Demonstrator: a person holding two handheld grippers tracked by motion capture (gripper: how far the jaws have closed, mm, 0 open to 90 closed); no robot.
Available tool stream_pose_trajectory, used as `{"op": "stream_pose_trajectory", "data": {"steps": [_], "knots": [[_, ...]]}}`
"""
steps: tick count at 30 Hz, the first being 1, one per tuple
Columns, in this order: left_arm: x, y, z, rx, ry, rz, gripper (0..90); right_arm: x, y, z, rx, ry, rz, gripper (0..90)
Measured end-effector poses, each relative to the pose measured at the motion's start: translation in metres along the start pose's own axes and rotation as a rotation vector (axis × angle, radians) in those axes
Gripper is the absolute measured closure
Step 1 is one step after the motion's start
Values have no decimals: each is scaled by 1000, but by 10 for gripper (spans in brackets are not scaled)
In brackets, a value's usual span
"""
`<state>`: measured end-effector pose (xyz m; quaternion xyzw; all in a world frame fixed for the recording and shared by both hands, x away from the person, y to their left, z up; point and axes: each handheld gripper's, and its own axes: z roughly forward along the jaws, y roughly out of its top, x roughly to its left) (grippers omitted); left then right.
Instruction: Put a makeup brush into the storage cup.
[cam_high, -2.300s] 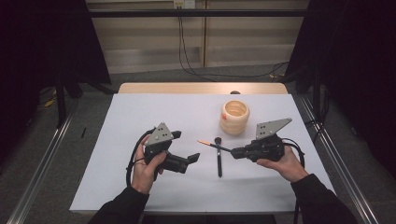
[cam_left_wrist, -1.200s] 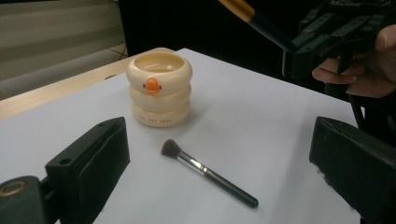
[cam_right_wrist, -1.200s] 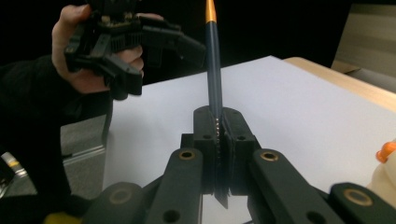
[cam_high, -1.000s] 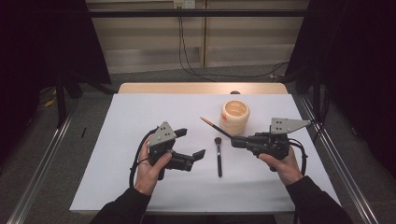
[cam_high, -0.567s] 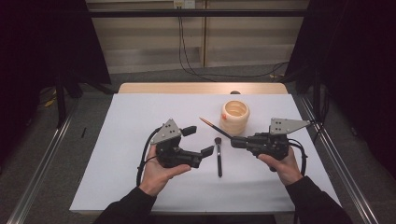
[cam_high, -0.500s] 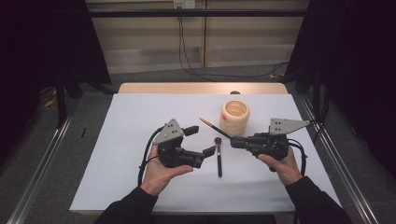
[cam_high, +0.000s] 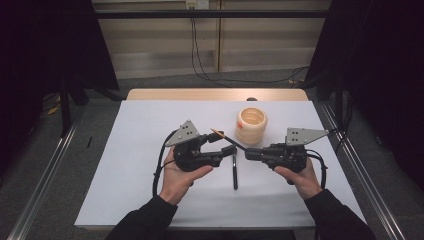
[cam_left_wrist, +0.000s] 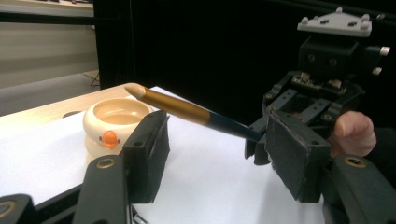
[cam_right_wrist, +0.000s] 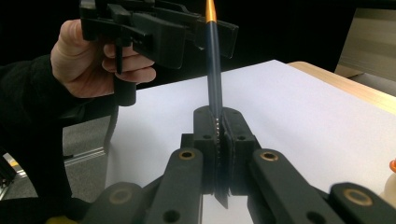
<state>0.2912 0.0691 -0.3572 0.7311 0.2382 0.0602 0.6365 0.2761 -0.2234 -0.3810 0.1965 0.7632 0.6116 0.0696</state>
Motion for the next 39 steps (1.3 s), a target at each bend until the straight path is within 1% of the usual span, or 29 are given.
{"op": "stream_pose_trajectory", "data": {"steps": [1,2,3,4,6,9,12,13,15,17,19,20,21,22,23,24,25,27,28,29,30,31,32,33,35,37,39], "knots": [[2,0,0,-5,-8,-10,445,0,0,0,3,-1,1,857],[3,0,0,-4,-26,-18,450,0,0,1,5,-1,0,857],[4,0,-1,2,-20,-7,478,1,0,1,9,3,0,857],[3,0,0,-7,-17,-14,488,1,0,1,12,0,-4,858],[3,0,-1,-6,-32,-13,518,1,-1,2,12,1,-4,857],[0,0,0,-10,-32,-1,509,2,-1,2,8,5,-2,857],[1,0,-1,-2,-43,-4,540,1,-2,3,12,9,-4,857],[2,0,-1,-10,-47,-18,561,1,-2,3,15,4,-6,857],[4,0,-2,-16,-48,-31,589,1,-3,3,16,7,-4,857],[5,0,-3,-16,-54,-19,619,1,-3,4,15,14,-5,857],[2,1,-1,-14,-64,-20,632,2,-4,4,21,12,-7,857],[0,2,-1,-9,-63,-11,638,1,-5,5,23,23,-7,857],[0,2,-2,-3,-62,0,645,1,-6,6,29,23,-11,857],[1,2,-3,-14,-75,-16,672,2,-6,6,36,25,-10,857],[2,2,-3,-18,-76,-31,699,2,-7,7,39,28,-15,857],[3,2,-3,-15,-81,-32,718,3,-7,8,41,30,-17,857],[3,2,-3,-18,-84,-42,726,3,-7,8,43,27,-18,857],[3,2,-4,-20,-102,-52,743,3,-7,9,45,32,-18,856],[3,2,-4,-20,-113,-57,752,3,-8,9,47,37,-18,855],[3,3,-4,-25,-125,-70,762,3,-8,9,49,32,-21,854],[3,3,-5,-25,-131,-79,776,4,-8,10,51,40,-24,853],[3,4,-5,-35,-146,-93,790,4,-8,10,52,38,-27,849],[3,4,-5,-37,-168,-100,809,4,-8,11,50,47,-27,846],[1,5,-6,-36,-155,-98,820,5,-8,12,58,49,-31,847],[0,6,-6,-33,-173,-88,834,5,-9,14,52,49,-28,836],[-3,7,-6,-36,-170,-82,839,4,-9,14,44,50,-18,824],[-4,8,-7,-27,-166,-72,839,3,-9,13,38,60,-15,821]]}}
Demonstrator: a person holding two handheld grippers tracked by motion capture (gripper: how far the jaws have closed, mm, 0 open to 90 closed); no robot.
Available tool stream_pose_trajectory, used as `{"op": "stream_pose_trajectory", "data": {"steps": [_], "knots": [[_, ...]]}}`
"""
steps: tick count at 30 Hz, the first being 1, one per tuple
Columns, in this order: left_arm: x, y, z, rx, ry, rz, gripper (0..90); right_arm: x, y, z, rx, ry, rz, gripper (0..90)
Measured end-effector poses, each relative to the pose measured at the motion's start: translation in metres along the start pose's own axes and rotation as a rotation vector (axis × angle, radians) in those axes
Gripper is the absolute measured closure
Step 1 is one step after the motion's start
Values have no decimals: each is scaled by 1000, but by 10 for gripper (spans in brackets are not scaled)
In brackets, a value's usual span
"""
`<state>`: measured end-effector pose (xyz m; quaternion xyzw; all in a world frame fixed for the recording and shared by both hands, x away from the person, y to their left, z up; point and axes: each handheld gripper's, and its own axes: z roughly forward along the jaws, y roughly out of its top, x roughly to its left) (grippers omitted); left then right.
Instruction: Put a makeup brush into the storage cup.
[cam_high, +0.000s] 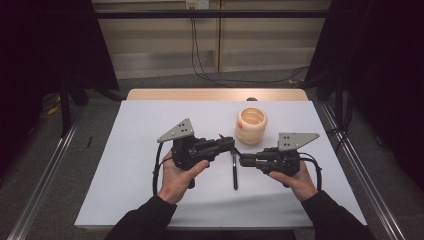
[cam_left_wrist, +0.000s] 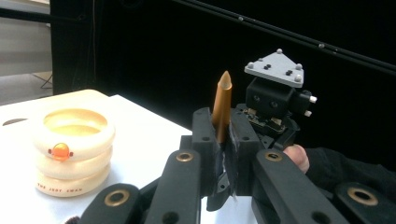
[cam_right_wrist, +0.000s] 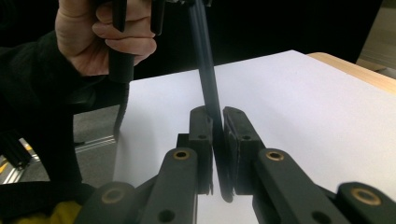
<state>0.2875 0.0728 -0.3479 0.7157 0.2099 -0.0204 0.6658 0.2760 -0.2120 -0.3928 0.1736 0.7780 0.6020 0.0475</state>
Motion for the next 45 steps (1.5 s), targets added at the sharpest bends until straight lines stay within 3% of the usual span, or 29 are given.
{"op": "stream_pose_trajectory", "data": {"steps": [3,10,18,21,27,36,45], "knots": [[0,0,0,4,9,11,839,-1,-2,0,-1,7,12,790],[2,1,-2,17,16,7,839,0,-1,0,-4,6,18,562],[3,2,0,33,30,4,839,-1,0,-1,7,-1,37,386],[1,5,3,54,38,21,839,-1,0,-2,8,-11,39,330],[-1,13,9,95,30,41,839,-1,3,-4,3,-18,40,306],[-2,8,15,179,45,77,839,1,4,-7,6,-4,36,365],[0,5,15,242,53,70,839,1,4,-6,28,-33,28,319]]}}
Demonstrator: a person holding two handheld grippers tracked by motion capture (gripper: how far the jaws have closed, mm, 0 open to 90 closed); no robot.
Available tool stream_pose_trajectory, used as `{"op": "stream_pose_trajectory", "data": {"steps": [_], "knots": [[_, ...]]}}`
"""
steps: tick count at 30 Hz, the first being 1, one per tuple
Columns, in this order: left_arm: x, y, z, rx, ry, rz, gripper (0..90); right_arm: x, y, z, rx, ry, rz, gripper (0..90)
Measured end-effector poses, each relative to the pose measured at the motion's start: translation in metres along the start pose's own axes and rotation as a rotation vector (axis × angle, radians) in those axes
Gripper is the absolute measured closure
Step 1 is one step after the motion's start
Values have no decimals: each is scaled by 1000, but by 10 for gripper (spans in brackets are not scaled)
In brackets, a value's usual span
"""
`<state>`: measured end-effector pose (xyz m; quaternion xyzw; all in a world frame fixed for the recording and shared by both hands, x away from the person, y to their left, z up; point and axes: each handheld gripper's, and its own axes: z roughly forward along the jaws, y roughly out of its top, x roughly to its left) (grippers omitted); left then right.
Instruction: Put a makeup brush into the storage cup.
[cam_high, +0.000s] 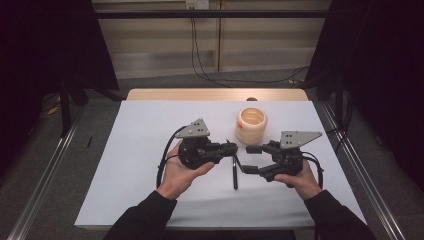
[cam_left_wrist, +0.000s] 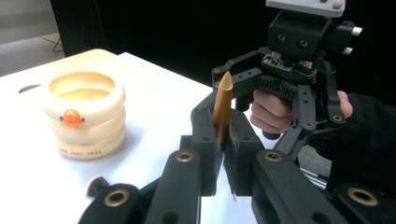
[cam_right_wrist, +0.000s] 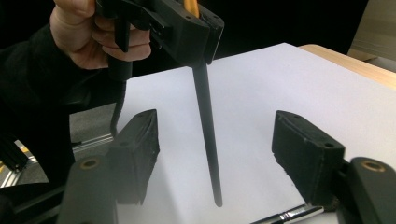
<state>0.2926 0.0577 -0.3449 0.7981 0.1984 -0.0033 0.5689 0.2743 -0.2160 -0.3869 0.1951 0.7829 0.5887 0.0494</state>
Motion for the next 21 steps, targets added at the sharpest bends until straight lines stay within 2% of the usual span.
{"op": "stream_pose_trajectory", "data": {"steps": [1,5,8,10,12,13,17,20,21], "knots": [[0,0,0,8,-1,9,839,0,0,0,7,1,0,319],[-1,-1,4,42,-5,3,840,2,1,4,31,8,-5,298],[-2,-2,5,47,-13,5,839,3,0,8,59,8,-9,241],[-3,-2,6,47,-13,3,839,5,0,10,82,-4,-13,172],[-3,-2,7,54,-18,8,839,6,0,12,83,10,-16,98],[-3,-2,7,65,-10,10,839,7,0,13,87,6,-22,93],[-4,-2,9,71,-20,4,839,8,0,16,82,17,-17,118],[-4,-3,11,87,-31,3,839,7,-1,17,83,36,-14,210],[-5,-3,12,92,-29,3,839,7,-1,17,88,40,-13,297]]}}
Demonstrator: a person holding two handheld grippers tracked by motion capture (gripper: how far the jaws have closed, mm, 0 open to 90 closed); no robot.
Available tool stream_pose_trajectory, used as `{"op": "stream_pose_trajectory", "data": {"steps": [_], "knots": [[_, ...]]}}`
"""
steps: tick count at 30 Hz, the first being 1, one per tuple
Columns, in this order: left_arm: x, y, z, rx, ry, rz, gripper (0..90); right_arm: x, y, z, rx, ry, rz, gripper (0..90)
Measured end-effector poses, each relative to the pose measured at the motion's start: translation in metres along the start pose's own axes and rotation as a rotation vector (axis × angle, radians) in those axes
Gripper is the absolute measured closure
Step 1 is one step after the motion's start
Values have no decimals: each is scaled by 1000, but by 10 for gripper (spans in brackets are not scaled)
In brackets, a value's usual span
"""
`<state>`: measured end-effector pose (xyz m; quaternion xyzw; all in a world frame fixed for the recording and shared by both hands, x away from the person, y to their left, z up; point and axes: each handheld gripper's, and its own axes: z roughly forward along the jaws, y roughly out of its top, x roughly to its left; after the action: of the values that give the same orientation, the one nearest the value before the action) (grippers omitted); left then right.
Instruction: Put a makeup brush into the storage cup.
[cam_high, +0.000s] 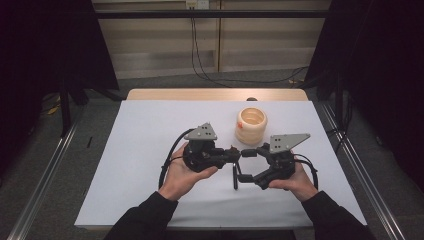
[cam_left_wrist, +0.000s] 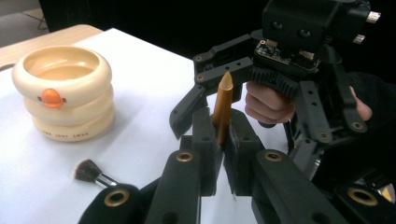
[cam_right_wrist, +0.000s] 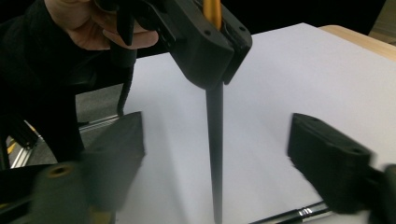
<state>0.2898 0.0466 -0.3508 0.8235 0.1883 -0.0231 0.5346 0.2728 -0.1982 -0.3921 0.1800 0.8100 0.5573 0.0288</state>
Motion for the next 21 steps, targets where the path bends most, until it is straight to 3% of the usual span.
{"op": "stream_pose_trajectory", "data": {"steps": [13,21], "knots": [[-1,-2,6,18,-12,-1,839,-3,-3,5,9,62,22,725],[-1,-2,6,16,-23,-9,839,-6,-4,4,5,71,31,831]]}}
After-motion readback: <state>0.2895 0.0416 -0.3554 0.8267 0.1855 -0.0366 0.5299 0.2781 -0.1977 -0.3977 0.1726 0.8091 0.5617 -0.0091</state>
